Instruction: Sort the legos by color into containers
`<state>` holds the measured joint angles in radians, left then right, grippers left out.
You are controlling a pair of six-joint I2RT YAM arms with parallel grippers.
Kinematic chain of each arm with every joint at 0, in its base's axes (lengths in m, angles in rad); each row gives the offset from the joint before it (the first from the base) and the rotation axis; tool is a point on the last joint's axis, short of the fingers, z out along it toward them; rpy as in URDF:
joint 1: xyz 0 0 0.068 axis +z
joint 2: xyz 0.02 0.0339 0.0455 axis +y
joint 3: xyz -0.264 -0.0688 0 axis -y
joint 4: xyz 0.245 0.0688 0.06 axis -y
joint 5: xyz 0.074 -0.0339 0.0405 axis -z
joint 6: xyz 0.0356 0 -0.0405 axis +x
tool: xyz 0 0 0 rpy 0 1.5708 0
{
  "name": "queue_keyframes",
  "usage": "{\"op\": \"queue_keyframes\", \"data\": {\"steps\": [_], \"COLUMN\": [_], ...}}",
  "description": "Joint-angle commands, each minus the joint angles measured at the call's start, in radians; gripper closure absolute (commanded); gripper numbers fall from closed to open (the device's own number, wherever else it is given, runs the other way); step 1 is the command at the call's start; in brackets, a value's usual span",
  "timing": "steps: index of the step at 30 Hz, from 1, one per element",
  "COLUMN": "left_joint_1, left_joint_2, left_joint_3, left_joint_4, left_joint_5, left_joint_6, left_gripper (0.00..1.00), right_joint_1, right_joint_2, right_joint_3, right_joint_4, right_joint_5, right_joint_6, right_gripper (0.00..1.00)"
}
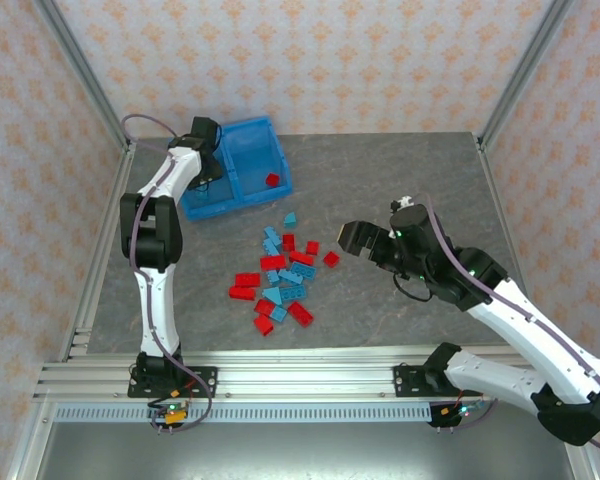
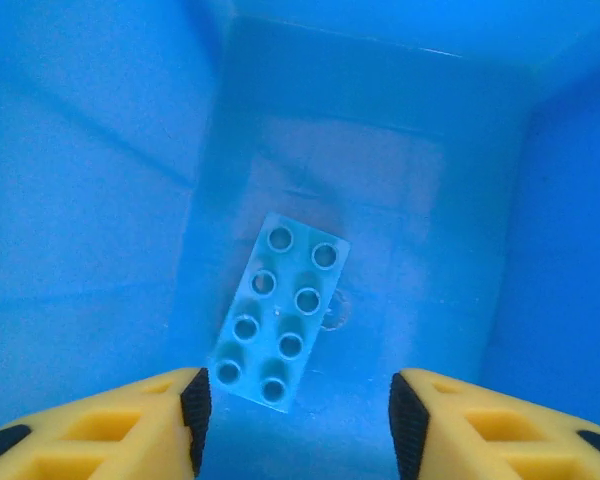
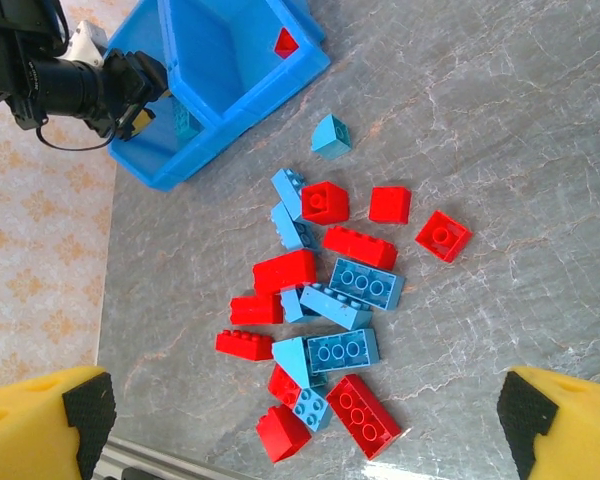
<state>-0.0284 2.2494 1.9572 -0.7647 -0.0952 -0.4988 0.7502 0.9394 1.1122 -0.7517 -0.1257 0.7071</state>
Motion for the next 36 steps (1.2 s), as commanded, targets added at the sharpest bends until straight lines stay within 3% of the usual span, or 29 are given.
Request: {"op": "queue_keyframes", "data": {"steps": [1, 4, 10, 13, 17, 21, 24, 30, 33, 36], "left_joint_1": [-0.002, -0.004, -0.016, -0.061, -0.190, -0.391, -0.504, -0.535, -0.538, -0.539], "left_joint_2": [-0.074, -0.199, -0.659, -0.865, -1.063, -1.175, -1.237, -1.418, -1.493, -1.511], "left_joint_3": [-0.004, -0.070, -0.407, -0.547, -0.662, -0.741, -0.822, -0.972, -1.016, -1.015], "left_joint_4": [0.021, 0.041, 0.232, 0.265, 0.155, -0.011, -0.049, -0.025, -0.018, -0.040], "left_joint_5": [0.042, 0.111, 0.317, 0.393, 0.493, 0.508, 0.463, 0.627, 0.628, 0.607], "left_joint_6": [-0.001, -0.010, 0.002, 0.111, 0.373, 0.598, 0.672, 0.797, 0.861, 0.884], "left_gripper": [0.46, 0.46, 0.45, 0.45, 0.39, 0.24, 0.14, 0.01, 0.00, 0.00], "right_joint_1": [0.000, 0.000, 0.001, 0.000, 0.000, -0.002, -0.002, -0.002, -0.001, 0.000], "right_joint_2": [0.012, 0.036, 0.181, 0.326, 0.552, 0.759, 0.912, 1.150, 1.232, 1.253], "right_joint_3": [-0.008, -0.008, 0.048, 0.133, 0.281, 0.417, 0.510, 0.660, 0.718, 0.701], "right_joint_4": [0.033, 0.037, 0.054, 0.061, 0.050, 0.051, 0.056, 0.050, 0.017, 0.025], "right_joint_5": [0.029, 0.054, 0.094, 0.081, 0.054, 0.023, -0.043, -0.073, -0.074, -0.078], "right_joint_6": [0.009, -0.009, -0.082, -0.111, -0.138, -0.176, -0.189, -0.202, -0.196, -0.180], "right_gripper": [0.01, 0.01, 0.01, 0.01, 0.00, 0.02, 0.06, 0.13, 0.30, 0.38]}}
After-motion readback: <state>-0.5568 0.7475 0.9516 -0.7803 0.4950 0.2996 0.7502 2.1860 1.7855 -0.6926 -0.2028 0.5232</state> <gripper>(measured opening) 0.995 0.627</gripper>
